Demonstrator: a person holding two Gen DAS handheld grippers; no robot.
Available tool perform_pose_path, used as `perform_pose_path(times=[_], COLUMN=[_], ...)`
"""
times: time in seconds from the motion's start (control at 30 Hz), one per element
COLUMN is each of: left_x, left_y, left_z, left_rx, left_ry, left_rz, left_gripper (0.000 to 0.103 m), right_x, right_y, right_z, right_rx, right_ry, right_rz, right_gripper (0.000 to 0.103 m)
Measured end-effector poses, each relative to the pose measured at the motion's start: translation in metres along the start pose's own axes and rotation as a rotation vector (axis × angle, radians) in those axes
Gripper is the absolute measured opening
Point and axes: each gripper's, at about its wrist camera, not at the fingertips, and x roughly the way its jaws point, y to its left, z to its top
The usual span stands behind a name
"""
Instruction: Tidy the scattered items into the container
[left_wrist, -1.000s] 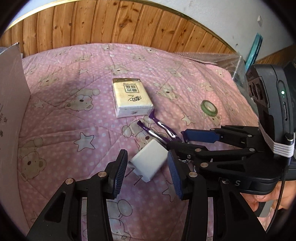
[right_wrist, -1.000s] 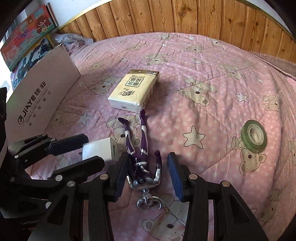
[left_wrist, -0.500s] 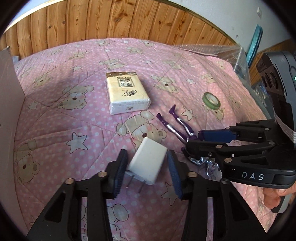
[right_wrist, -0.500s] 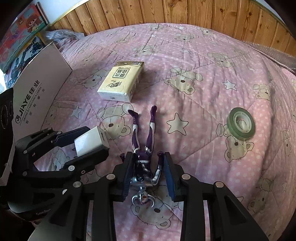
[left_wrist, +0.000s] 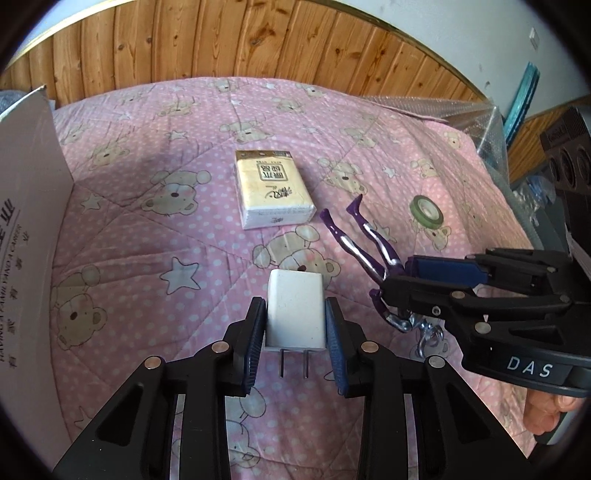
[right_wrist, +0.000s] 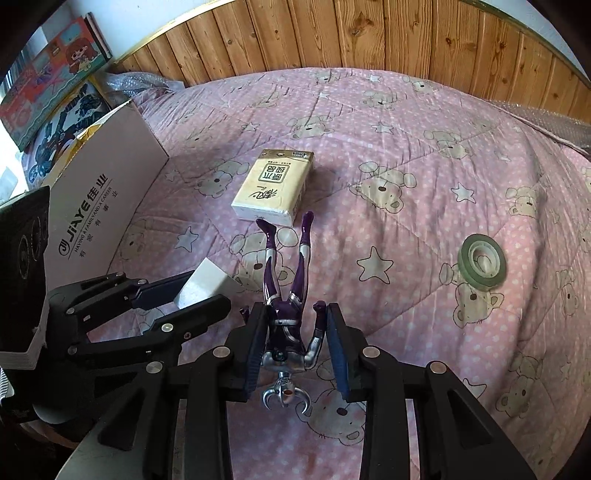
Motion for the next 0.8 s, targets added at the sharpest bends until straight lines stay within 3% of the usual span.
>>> perform_pose_path(times=[0.8], left_x=[-0.095], left_y=[0.010], left_z=[0.004], left_rx=[-0.073], left_ry=[-0.132], left_rz=[0.009], left_gripper=[0.033], right_x=[-0.056], right_y=[0.053], right_z=[0.005], right_rx=[-0.070], right_ry=[-0.122], right_rz=[0.030], right_gripper=[0.034])
